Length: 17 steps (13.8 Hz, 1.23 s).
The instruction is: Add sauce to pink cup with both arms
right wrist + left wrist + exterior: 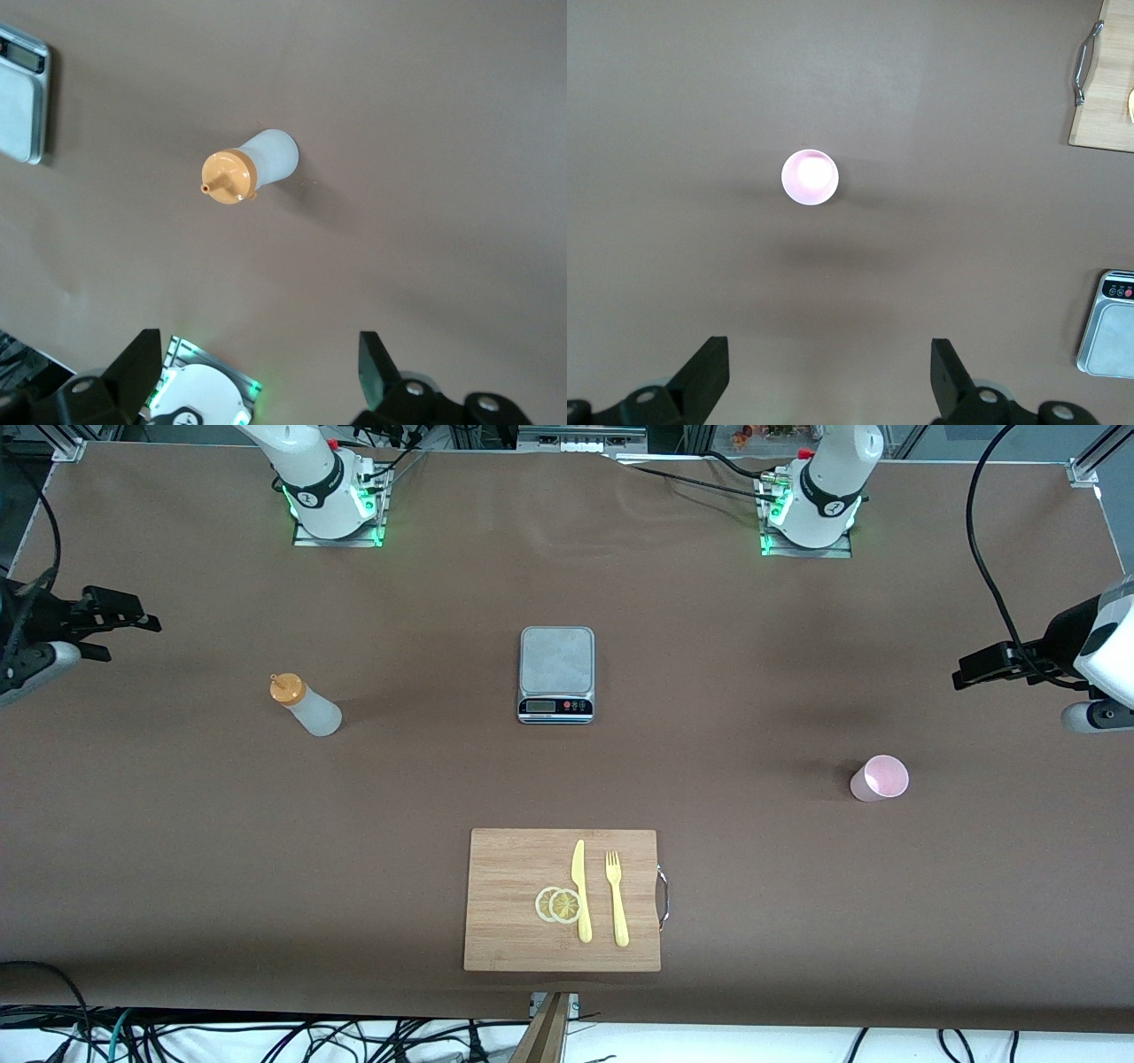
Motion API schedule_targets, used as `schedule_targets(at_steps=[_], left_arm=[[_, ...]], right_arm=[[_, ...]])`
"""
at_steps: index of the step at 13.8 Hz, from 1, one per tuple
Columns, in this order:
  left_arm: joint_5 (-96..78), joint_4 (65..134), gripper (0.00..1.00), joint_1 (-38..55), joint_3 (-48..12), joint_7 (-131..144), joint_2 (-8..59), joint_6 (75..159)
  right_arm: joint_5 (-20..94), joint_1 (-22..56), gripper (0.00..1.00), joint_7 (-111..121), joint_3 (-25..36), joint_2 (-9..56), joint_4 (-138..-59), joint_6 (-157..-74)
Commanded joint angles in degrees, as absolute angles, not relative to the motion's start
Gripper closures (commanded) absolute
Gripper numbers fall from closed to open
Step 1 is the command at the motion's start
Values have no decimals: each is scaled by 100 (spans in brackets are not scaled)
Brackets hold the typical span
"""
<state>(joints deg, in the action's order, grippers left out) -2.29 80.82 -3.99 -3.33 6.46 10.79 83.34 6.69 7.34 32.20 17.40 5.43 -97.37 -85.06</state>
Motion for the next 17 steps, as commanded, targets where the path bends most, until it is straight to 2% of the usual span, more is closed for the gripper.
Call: schedule_targets(at_steps=[1, 17], left_arm=[[-334, 7928, 0, -396, -343, 694, 1143, 8288], [-457, 7937, 0, -413, -343, 712, 1169, 8288]], right_arm=[[99, 1053, 2, 2131, 1635, 492, -9677, -8359], [26, 1125, 1, 1775, 1608, 571, -9405, -8394]])
